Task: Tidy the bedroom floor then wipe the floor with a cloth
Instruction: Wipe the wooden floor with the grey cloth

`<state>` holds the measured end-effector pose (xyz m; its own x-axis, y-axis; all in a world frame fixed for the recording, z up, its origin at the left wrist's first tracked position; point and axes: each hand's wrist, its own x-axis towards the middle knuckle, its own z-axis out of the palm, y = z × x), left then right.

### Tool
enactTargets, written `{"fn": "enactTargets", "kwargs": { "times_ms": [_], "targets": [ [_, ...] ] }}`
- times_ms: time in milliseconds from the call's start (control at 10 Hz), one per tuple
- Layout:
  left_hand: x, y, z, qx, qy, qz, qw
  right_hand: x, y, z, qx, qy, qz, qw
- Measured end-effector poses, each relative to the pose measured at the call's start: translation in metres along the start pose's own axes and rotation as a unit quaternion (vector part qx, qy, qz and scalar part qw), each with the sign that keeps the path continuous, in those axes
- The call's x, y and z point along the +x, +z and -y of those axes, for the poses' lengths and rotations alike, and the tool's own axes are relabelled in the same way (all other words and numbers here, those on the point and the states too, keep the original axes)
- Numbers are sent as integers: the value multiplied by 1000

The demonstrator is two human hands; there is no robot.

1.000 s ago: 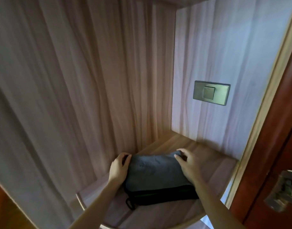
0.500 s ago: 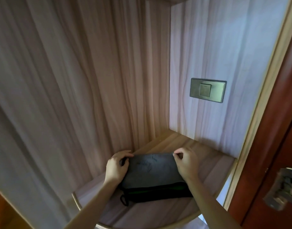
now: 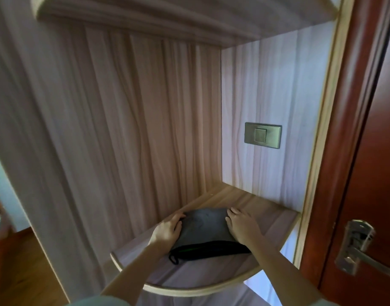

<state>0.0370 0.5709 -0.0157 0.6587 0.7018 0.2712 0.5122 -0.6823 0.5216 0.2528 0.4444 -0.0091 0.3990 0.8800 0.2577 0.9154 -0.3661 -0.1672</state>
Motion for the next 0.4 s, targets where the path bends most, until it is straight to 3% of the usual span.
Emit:
{"fn": "enactTargets", "kwargs": {
  "times_ms": [100, 200, 300, 400],
  "targets": [
    [-5, -2, 5, 48, 9, 49, 998, -8, -8, -3, 36, 16, 107, 994],
    [-17, -3, 10, 67, 3, 32, 997, -17, -12, -12, 95, 27, 89, 991],
    [-42, -18, 7, -11, 32, -17, 999, -36, -14, -12, 186, 58, -24, 981],
    [-75, -30, 17, -81, 44, -88, 992, -73, -10, 10, 317, 111, -145, 931]
  ]
}}
